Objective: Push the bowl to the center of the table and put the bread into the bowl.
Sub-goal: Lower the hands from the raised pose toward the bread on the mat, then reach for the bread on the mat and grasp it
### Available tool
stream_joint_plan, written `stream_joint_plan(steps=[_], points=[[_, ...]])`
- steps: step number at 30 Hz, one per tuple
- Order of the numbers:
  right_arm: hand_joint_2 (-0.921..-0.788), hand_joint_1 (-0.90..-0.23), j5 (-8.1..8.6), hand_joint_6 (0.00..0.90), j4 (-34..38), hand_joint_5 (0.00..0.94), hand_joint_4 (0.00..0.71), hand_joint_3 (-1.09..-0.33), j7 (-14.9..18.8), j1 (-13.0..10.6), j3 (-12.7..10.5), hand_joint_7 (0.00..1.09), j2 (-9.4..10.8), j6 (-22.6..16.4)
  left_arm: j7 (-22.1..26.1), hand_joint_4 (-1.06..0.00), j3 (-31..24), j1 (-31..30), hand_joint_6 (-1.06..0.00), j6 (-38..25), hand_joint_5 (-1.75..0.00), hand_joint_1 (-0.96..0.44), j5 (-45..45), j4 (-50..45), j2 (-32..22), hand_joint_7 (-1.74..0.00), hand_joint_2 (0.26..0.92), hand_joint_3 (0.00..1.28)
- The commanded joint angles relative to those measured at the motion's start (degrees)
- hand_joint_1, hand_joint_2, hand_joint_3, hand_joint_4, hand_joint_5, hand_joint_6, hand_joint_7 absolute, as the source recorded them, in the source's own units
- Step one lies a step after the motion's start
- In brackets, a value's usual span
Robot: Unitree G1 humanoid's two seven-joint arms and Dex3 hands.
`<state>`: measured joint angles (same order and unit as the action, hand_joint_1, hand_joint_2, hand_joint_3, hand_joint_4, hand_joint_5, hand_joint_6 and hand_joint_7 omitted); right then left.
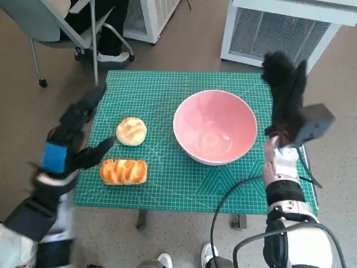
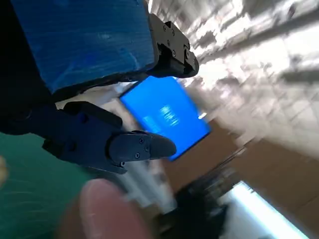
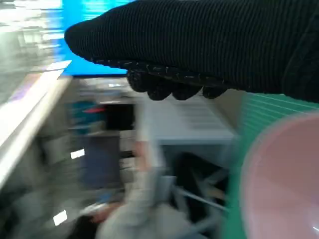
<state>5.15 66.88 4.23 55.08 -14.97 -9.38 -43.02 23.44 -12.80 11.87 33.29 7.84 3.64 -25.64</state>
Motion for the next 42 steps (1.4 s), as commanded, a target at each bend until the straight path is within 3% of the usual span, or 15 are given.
stream_joint_plan(steps=[1, 4, 10, 15, 23, 33, 42], points=[[-0.921, -0.525, -0.57, 0.068, -4.9, 0.007, 0.238, -0.857, 4.1, -3.3, 2.0, 0.47, -0.3, -6.8, 3.7, -0.34, -0.7, -2.5, -0.34, -2.8, 0.0, -0.49, -1.8, -3.8, -6.6, -0.06, 0.921, 0.22], [-0.921, -0.53, 0.02, 0.061, -10.7, 0.009, 0.245, -0.852, 6.8, -5.4, 3.4, 0.49, -0.1, -11.0, 5.7, -0.33, -0.7, -4.1, -0.34, -4.6, 0.0, -0.48, -2.3, -5.2, -9.7, -0.06, 0.921, 0.2], [-0.921, -0.533, 2.1, 0.031, -20.4, 0.011, 0.262, -0.835, 11.1, -9.4, 5.9, 0.57, -0.1, -14.7, 6.1, -0.31, -0.7, -6.0, -0.35, -3.4, 0.0, -0.48, -5.3, -5.1, -12.2, -0.05, 0.921, 0.16], [-0.921, -0.532, 3.73, 0.008, -26.5, 0.012, 0.277, -0.825, 13.6, -12.4, 7.6, 0.62, -0.3, -15.5, 5.2, -0.31, -1.2, -8.0, -0.36, -3.0, 0.0, -0.5, -9.8, -5.9, -14.0, -0.05, 0.921, 0.16], [-0.921, -0.555, 4.14, 0.0, -34.7, 0.009, 0.278, -0.822, 15.1, -16.7, 9.6, 0.65, -0.9, -14.6, 4.8, -0.3, -1.0, -10.1, -0.36, -3.2, 0.0, -0.5, -13.2, -6.3, -15.0, -0.04, 0.921, 0.16], [-0.921, -0.548, 1.86, -0.001, -36.9, 0.009, 0.279, -0.826, 13.6, -18.4, 10.0, 0.66, -0.7, -13.7, 4.9, -0.3, 1.7, -10.8, -0.37, -4.6, 0.0, -0.47, -16.7, -6.8, -15.2, -0.04, 0.921, 0.16], [-0.921, -0.551, 0.8, -0.001, -37.4, 0.008, 0.279, -0.829, 12.5, -18.9, 10.1, 0.66, -0.8, -12.2, 9.7, -0.24, 6.0, -11.7, -0.34, -18.3, 0.0, -0.49, -26.1, -14.1, -18.2, -0.01, 0.921, 0.08]])
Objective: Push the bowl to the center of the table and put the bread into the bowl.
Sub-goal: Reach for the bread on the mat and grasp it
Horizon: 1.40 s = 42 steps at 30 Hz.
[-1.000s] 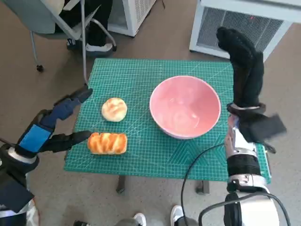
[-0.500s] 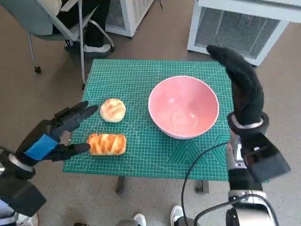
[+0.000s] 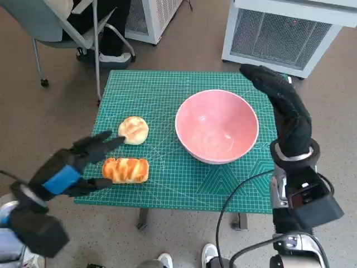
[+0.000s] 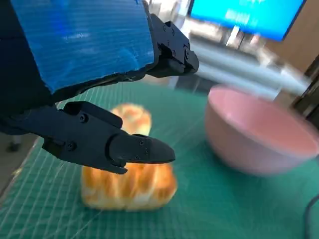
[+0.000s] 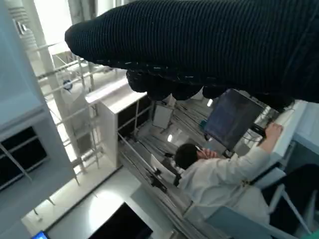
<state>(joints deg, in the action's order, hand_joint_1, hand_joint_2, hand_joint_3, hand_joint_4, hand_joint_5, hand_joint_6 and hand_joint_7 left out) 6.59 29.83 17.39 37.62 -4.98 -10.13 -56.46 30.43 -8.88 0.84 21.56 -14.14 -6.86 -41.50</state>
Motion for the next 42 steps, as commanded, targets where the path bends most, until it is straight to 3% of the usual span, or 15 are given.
stream_joint_plan(steps=[1, 9, 24, 29, 34, 36, 37, 38, 39, 40, 42], points=[[-0.921, -0.551, -0.77, -0.001, -0.5, 0.008, 0.279, -0.83, -0.8, -1.5, 0.2, 0.66, -0.1, 1.4, 3.4, -0.23, 2.7, -0.6, -0.33, -8.4, 0.0, -0.5, -5.0, -4.4, -2.6, -0.01, 0.919, 0.07], [-0.921, -0.553, -0.8, -0.001, -1.2, 0.008, 0.279, -0.833, -1.3, -1.9, 0.4, 0.66, -0.2, 2.5, 6.5, -0.18, 8.0, 1.6, -0.29, -20.1, 0.0, -0.52, -12.2, -7.4, -2.4, 0.0, 0.902, 0.01], [-0.921, -0.566, -1.31, -0.001, -1.1, 0.004, 0.273, -0.836, -1.9, -2.3, 0.5, 0.65, -0.2, 1.9, -0.9, -0.23, 13.2, 4.6, -0.32, -20.1, -0.02, -0.41, -13.3, 2.0, 3.1, -0.01, 0.881, 0.0], [-0.921, -0.569, -1.25, -0.001, -1.0, 0.003, 0.272, -0.837, -1.9, -2.4, 0.6, 0.64, -0.2, 2.0, -5.8, -0.38, 14.4, 5.1, -0.39, -18.9, -0.04, -0.33, -15.5, 4.4, 4.3, -0.03, 0.895, 0.01], [-0.921, -0.572, -1.38, -0.001, -1.4, 0.003, 0.271, -0.837, -2.1, -2.6, 0.8, 0.63, -0.1, 2.0, -12.3, -0.67, 15.7, 5.7, -0.55, -16.2, -0.12, -0.22, -18.0, 7.8, 5.5, -0.09, 0.917, 0.04], [-0.921, -0.572, -1.47, -0.001, -1.4, 0.002, 0.271, -0.837, -2.1, -2.7, 0.8, 0.63, -0.1, 1.9, -15.0, -0.68, 16.0, 5.9, -0.6, -14.9, -0.29, -0.19, -18.7, 9.2, 5.9, -0.13, 0.919, 0.07], [-0.921, -0.572, -1.51, -0.001, -1.4, 0.002, 0.27, -0.837, -2.2, -2.7, 0.8, 0.63, 0.0, 1.9, -16.0, -0.61, 16.1, 6.0, -0.63, -14.3, -0.69, 0.0, -19.0, 9.8, 6.0, -0.16, 0.92, 0.13], [-0.921, -0.572, -1.53, -0.001, -1.3, 0.002, 0.27, -0.838, -2.2, -2.7, 0.9, 0.63, 0.0, 1.9, -17.3, -0.59, 16.3, 6.1, -0.64, -13.4, -0.84, 0.07, -19.3, 10.7, 6.1, -0.2, 0.92, 0.15], [-0.921, -0.572, -1.53, -0.001, -1.2, 0.001, 0.269, -0.838, -2.1, -2.7, 0.9, 0.63, 0.0, 1.9, -19.0, -0.58, 16.4, 6.3, -0.55, -12.1, -1.05, 0.05, -19.6, 11.7, 6.1, -0.59, 0.92, 0.19], [-0.921, -0.572, -1.51, -0.001, -1.1, 0.001, 0.266, -0.838, -2.1, -2.7, 1.0, 0.63, 0.1, 1.8, -20.1, -0.57, 16.5, 6.4, -0.51, -11.1, -1.18, 0.03, -19.8, 12.5, 6.1, -0.82, 0.92, 0.2], [-0.921, -0.571, -1.38, -0.001, -1.0, 0.0, 0.263, -0.839, -2.1, -2.7, 1.0, 0.63, 0.1, 1.8, -21.5, -0.57, 16.4, 6.6, -0.49, -9.4, -1.29, 0.01, -19.6, 13.8, 6.1, -1.01, 0.921, 0.2]])
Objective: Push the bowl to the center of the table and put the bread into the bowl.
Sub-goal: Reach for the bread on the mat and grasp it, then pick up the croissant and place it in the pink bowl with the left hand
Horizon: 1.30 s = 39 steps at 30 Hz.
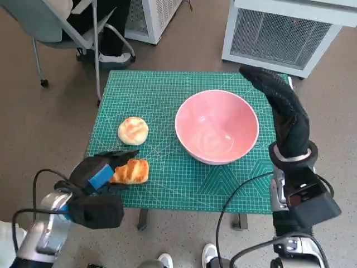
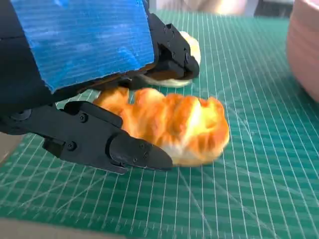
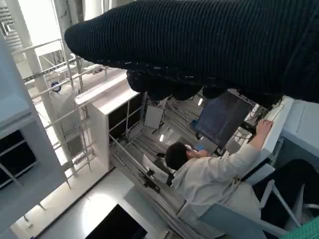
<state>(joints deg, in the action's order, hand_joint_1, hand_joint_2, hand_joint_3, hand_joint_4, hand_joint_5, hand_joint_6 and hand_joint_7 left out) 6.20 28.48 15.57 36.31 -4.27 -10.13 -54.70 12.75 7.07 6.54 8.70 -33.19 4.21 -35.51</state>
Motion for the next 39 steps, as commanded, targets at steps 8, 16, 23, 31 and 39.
stream_joint_plan(steps=[8, 16, 23, 31, 39], points=[[-0.921, -0.579, -0.47, -0.001, 0.3, 0.0, 0.254, -0.837, 0.1, -1.6, 0.3, 0.63, -0.1, 0.2, -2.4, -0.58, -0.5, 1.5, -0.5, 5.5, -1.33, 0.0, 2.7, 3.1, -0.4, -1.24, 0.921, 0.18], [-0.921, -0.581, -0.26, -0.001, 0.4, 0.0, 0.252, -0.837, 0.2, -1.5, 0.3, 0.62, 0.0, 0.3, -0.4, -0.57, -1.8, 2.3, -0.5, 5.8, -1.31, 0.0, 5.5, 0.3, -0.7, -1.28, 0.921, 0.17], [-0.921, -0.562, 0.28, -0.001, 0.7, 0.0, 0.251, -0.843, 0.4, -1.4, 0.3, 0.61, -0.1, 0.3, 0.1, -0.57, -3.7, 3.7, -0.5, 4.8, -1.31, 0.0, 7.5, -4.4, -0.3, -1.28, 0.921, 0.18], [-0.921, -0.556, 0.62, -0.001, 1.1, 0.0, 0.249, -0.845, 0.6, -1.2, 0.1, 0.61, -0.4, 0.1, -0.4, -0.58, -5.7, 7.9, -0.52, 1.9, -1.29, 0.0, 8.7, -13.2, 2.2, -1.26, 0.921, 0.16], [-0.921, -0.551, 0.58, -0.001, 1.5, 0.001, 0.249, -0.845, 0.6, -0.9, -0.2, 0.61, -0.7, -0.3, -4.8, -0.64, -3.1, 17.9, -0.59, 2.6, -1.23, 0.0, 6.5, -14.0, 8.3, -1.19, 0.921, 0.11]])
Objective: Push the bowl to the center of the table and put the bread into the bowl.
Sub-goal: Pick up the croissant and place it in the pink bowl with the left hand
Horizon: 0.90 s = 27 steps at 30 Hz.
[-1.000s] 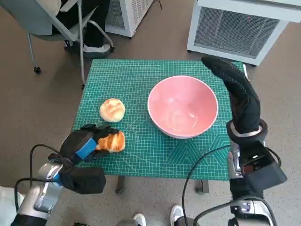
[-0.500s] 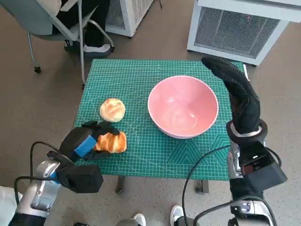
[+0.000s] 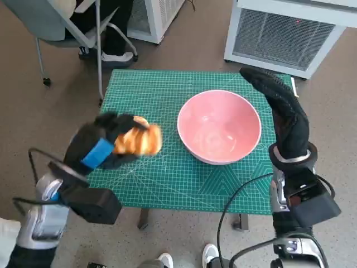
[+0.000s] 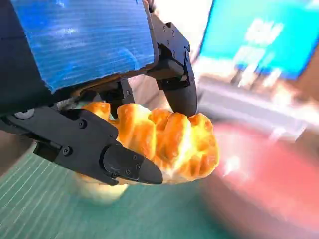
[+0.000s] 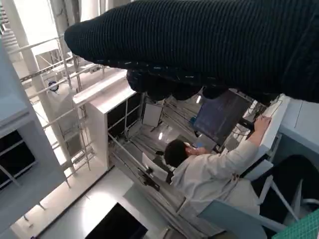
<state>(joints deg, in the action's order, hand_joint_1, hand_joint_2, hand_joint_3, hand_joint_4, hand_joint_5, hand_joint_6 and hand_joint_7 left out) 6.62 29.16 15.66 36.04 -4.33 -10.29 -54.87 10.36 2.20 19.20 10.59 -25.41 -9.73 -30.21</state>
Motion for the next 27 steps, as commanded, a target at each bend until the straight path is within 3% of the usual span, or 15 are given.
stream_joint_plan(steps=[1, 7, 16, 27], points=[[-0.921, -0.551, 0.18, -0.001, 0.8, 0.001, 0.249, -0.844, 0.5, -0.6, -0.1, 0.61, -0.6, -0.1, -2.8, -0.64, 2.2, 6.4, -0.6, 1.0, -1.23, 0.0, -1.5, 0.5, 3.6, -1.19, 0.921, 0.1], [-0.921, -0.554, 0.6, -0.001, 0.7, 0.001, 0.25, -0.843, 0.6, -0.5, -0.3, 0.61, -0.9, -0.1, -5.8, -0.68, 7.3, 15.1, -0.63, 3.0, -1.19, 0.0, -7.0, 6.0, 7.1, -1.16, 0.921, 0.07], [-0.921, -0.561, 0.69, -0.001, -0.5, 0.005, 0.259, -0.839, 0.4, -1.0, -0.5, 0.61, -1.2, -0.1, -3.0, -0.7, 14.3, 27.0, -0.61, 5.6, -1.1, 0.0, -9.1, 20.7, 10.2, -1.23, 0.92, 0.07], [-0.921, -0.561, 1.0, -0.001, -2.6, 0.003, 0.255, -0.833, 0.3, -2.6, -1.0, 0.63, -1.9, 0.1, -2.5, -0.61, 21.0, 37.6, -0.52, 8.3, -1.28, 0.0, -12.0, 42.0, 14.1, -1.24, 0.921, 0.15]])
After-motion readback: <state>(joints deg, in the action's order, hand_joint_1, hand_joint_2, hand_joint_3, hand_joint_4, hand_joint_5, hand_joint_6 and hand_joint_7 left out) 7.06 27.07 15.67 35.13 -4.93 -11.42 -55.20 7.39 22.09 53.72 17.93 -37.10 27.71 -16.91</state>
